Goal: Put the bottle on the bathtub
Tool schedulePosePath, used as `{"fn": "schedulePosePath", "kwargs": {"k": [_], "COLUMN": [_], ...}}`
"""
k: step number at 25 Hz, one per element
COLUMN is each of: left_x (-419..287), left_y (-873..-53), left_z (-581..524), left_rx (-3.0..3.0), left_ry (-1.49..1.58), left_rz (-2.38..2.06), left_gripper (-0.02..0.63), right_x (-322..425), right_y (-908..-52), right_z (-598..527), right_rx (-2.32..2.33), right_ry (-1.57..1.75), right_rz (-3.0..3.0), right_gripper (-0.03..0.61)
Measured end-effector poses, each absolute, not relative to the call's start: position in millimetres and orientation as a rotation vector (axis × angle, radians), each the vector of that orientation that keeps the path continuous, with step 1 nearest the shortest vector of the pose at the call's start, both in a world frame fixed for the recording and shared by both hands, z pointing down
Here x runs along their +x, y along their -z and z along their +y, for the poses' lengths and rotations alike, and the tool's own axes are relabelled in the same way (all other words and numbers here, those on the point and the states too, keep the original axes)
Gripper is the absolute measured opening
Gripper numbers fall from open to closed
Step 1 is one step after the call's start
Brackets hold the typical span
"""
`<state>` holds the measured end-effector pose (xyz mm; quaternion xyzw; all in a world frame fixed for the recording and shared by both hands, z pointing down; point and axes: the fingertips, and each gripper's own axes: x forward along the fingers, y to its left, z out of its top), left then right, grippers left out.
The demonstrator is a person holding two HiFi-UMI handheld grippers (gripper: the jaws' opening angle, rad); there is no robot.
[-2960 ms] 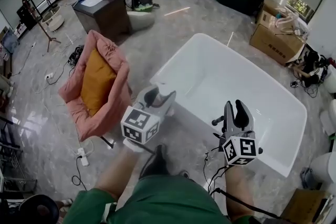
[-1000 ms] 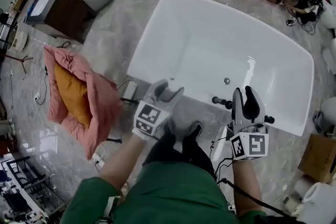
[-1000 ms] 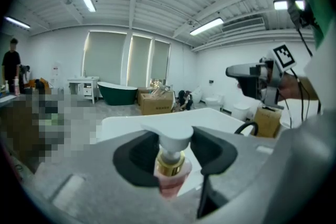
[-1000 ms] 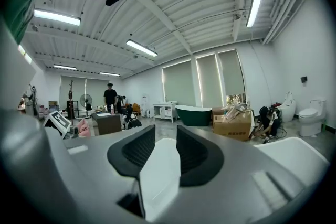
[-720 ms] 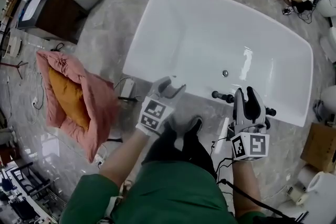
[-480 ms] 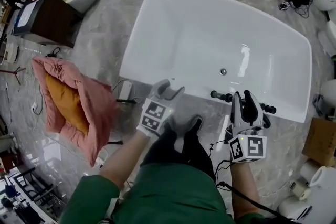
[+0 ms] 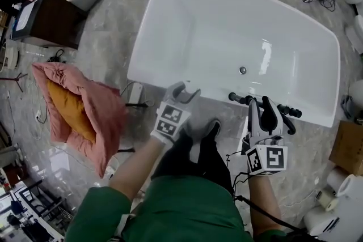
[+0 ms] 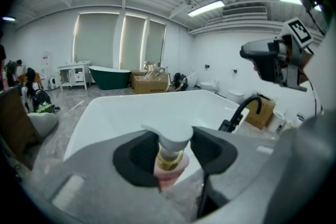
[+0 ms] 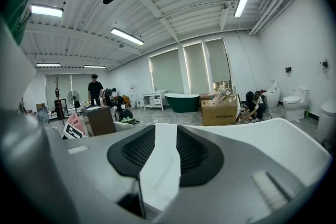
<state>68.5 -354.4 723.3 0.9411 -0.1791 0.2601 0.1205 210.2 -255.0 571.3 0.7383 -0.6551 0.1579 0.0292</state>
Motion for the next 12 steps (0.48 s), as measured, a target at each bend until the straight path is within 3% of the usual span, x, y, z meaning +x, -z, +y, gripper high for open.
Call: {"fn": "schedulePosePath", "kwargs": {"k": [12], "left_x": [74], "left_y": [-738], "left_z": [-356], "left_rx": [2.738], "left_ry": [-0.796], "left_rz": [-0.513], "left_gripper": [0.184], "right_x": [202], "right_y": [-590], "right_z": [-259], "right_rx": [2.243], "right_ry": [-0.535], "right_rz": [-2.048], "right_gripper": [0.126]}}
